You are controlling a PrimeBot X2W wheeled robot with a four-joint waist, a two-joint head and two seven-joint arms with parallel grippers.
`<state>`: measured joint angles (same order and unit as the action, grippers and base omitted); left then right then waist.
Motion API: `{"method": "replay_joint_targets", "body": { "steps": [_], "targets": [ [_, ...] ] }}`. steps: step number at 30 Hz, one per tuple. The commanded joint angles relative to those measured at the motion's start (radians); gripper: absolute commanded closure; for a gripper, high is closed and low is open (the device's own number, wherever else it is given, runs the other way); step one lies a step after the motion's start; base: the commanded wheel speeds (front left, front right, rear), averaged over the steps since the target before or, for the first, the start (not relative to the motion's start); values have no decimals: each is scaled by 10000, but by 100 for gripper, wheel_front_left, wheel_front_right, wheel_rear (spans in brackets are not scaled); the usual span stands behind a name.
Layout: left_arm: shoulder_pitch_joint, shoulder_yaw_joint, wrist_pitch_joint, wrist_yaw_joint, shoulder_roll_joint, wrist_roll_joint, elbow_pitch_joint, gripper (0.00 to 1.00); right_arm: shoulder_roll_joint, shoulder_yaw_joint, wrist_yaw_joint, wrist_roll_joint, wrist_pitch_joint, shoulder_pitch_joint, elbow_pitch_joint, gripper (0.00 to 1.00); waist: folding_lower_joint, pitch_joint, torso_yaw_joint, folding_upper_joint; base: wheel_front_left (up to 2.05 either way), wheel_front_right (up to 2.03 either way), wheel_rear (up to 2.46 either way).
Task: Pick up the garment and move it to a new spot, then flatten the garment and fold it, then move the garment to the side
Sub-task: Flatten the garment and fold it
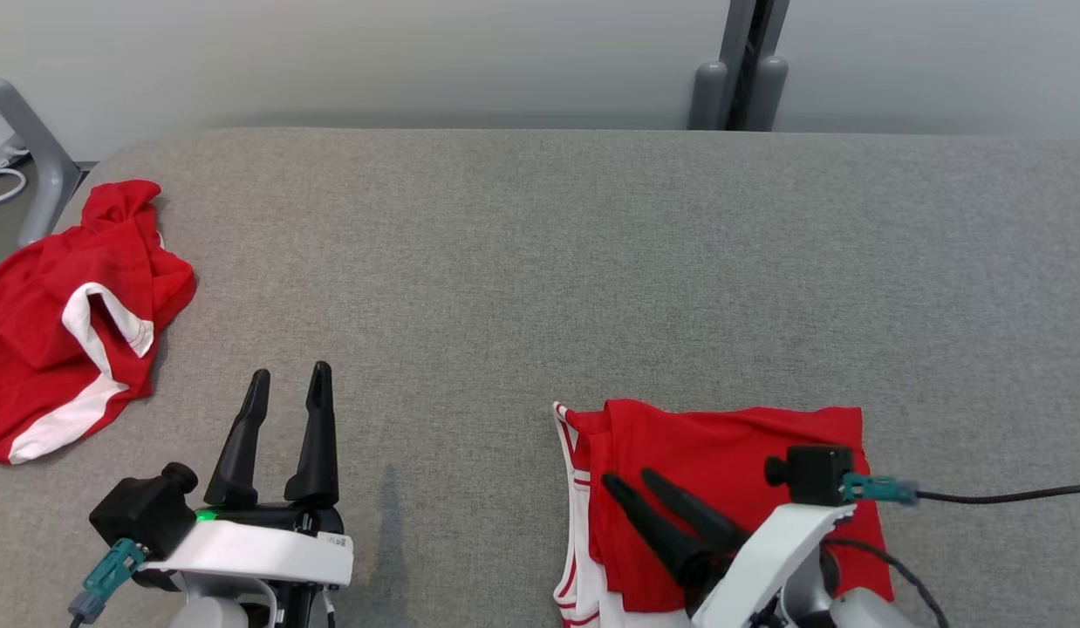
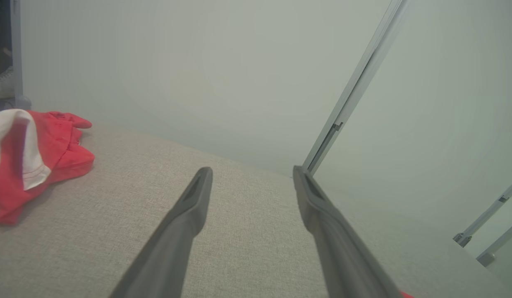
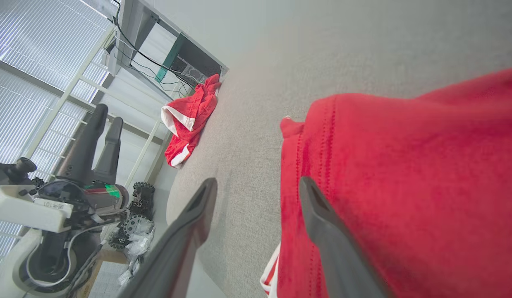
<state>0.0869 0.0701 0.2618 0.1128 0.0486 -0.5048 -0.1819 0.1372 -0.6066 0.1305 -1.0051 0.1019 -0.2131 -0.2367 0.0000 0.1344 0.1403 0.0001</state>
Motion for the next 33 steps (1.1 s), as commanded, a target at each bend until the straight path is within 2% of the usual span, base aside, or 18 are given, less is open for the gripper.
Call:
{"method": "replay_joint_targets", "body": {
  "steps": [1,7,16,25,33],
  "targets": [
    [155,-40,29,-25,41,-1,-13,0,153,215,4,44,10,36,236,0,0,-23,-78,-1,0,0,0],
    [155,-47,29,-3,42,89,-13,0,592,1738,2,701,-335,-73,996,0,0,-170,-352,-1,0,0,0],
    [92,44,29,38,42,150,53,0,1135,3685,2,3179,-1316,-164,1077,0,0,-280,-637,-1,0,0,0],
    [-33,214,29,53,39,274,130,0,1146,4399,2,5029,-2351,326,641,0,0,-310,-711,-1,0,0,0],
    [-188,454,29,74,39,583,215,0,915,4676,2,5721,-3085,584,92,0,0,-434,-697,-1,0,0,0]
  ]
}}
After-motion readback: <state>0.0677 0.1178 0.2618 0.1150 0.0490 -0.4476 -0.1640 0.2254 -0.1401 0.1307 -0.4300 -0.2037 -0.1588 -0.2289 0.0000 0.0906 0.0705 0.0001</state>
